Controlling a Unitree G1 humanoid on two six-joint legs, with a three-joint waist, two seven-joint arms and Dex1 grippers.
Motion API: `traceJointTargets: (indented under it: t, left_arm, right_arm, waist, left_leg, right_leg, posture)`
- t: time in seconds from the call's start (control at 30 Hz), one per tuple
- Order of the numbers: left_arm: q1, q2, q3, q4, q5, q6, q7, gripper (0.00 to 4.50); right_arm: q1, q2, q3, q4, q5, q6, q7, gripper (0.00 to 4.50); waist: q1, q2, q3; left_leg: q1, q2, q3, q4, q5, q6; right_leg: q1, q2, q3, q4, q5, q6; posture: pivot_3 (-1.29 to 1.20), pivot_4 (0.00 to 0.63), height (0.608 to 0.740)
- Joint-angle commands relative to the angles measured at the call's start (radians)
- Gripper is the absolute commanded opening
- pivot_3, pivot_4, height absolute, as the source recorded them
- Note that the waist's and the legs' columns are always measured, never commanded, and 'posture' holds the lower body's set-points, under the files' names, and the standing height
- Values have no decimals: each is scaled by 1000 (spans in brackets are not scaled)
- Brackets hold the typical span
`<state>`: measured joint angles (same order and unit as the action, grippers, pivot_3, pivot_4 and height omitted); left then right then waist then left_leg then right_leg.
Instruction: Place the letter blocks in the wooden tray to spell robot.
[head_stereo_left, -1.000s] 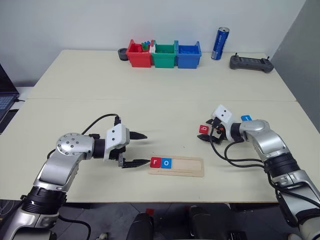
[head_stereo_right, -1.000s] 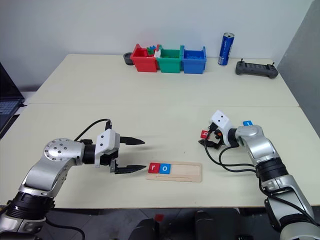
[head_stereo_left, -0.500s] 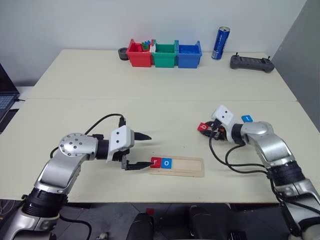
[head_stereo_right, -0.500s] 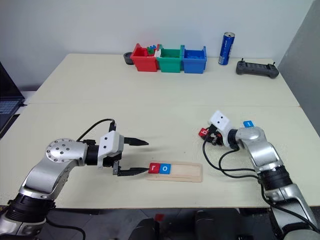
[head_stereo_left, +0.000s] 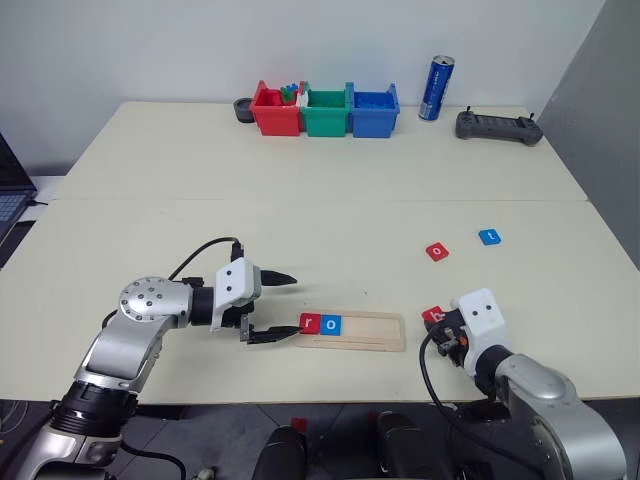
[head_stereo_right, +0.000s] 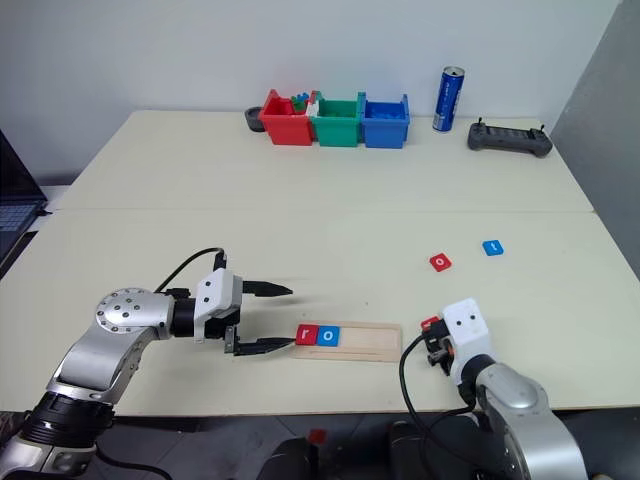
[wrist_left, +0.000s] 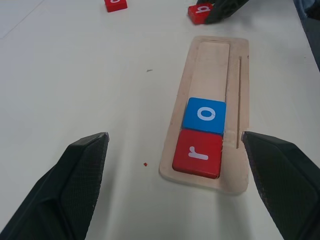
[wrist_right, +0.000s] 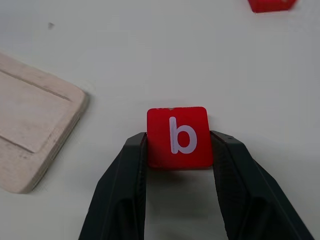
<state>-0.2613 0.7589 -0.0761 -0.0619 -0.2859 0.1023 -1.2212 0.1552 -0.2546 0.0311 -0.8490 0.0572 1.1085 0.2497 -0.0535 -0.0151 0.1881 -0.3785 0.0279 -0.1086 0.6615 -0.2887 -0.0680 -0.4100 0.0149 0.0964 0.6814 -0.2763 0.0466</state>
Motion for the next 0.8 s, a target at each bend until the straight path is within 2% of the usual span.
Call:
traceJointTargets:
  t: [0.03,0.13,0.4,0.43,0.5,0.57,0.63,0.7,0.8]
  left_arm:
    - [0,1,4,-7,4,-39,-7,4500]
    - [3,-10,2,-17,1,-39,3,4500]
    - [22,-12,13,-36,-3,-44,11,4500]
    - [25,-9,14,-36,-1,-48,12,4500]
    - [27,-7,16,-37,0,-51,13,4500]
    - [27,-7,16,-36,1,-52,16,4500]
    - [26,-9,16,-29,2,-58,18,4500]
    - [27,-12,13,-26,5,-63,21,4500]
    - [32,-19,7,-26,8,-67,25,4500]
  right_arm:
    - [17,33,-7,-40,-13,11,-62,1460]
    - [21,93,-38,-14,15,-4,-83,1460]
    - [-98,116,-117,-47,60,-25,-83,4285]
    - [-132,105,-131,-57,75,-23,-69,4472]
    - [-180,68,-150,-59,103,-21,-30,4472]
    - [-218,-9,-174,-31,167,-29,71,4472]
    - [-224,-168,-163,17,227,-83,245,4472]
    - [-197,-344,-140,86,244,-221,428,4472]
    - [-187,-488,-115,237,201,-449,554,4472]
  waist:
    - [0,0,0]
    - [-1,0,0]
    - [-3,0,0]
    - [-3,0,0]
    - [-3,0,0]
    - [-4,0,0]
    - [-2,0,0]
    - [1,0,0]
    - [-1,-1,0]
  left_leg:
    - [0,0,0,0,0,0]
    - [0,0,0,0,0,0]
    - [0,0,0,0,0,0]
    - [0,0,0,0,0,0]
    - [0,0,0,0,0,0]
    - [0,0,0,0,0,0]
    - [0,0,0,0,0,0]
    - [-1,-1,0,0,0,0]
    - [0,-1,1,0,0,1]
  right_leg:
    - [0,0,0,0,0,0]
    - [0,0,0,0,0,0]
    - [0,0,0,0,0,0]
    - [0,0,0,0,0,0]
    - [0,0,0,0,0,0]
    - [0,0,0,0,1,-1]
    - [0,0,0,-1,2,-3]
    - [1,-1,-1,-2,2,-3]
    - [1,-1,0,-2,1,-2]
  posture:
    - [0,150,740]
    - [0,150,740]
    - [0,150,740]
    - [0,150,740]
    - [0,150,740]
    - [0,150,740]
    - [0,150,740]
    - [0,150,740]
    - [0,150,740]
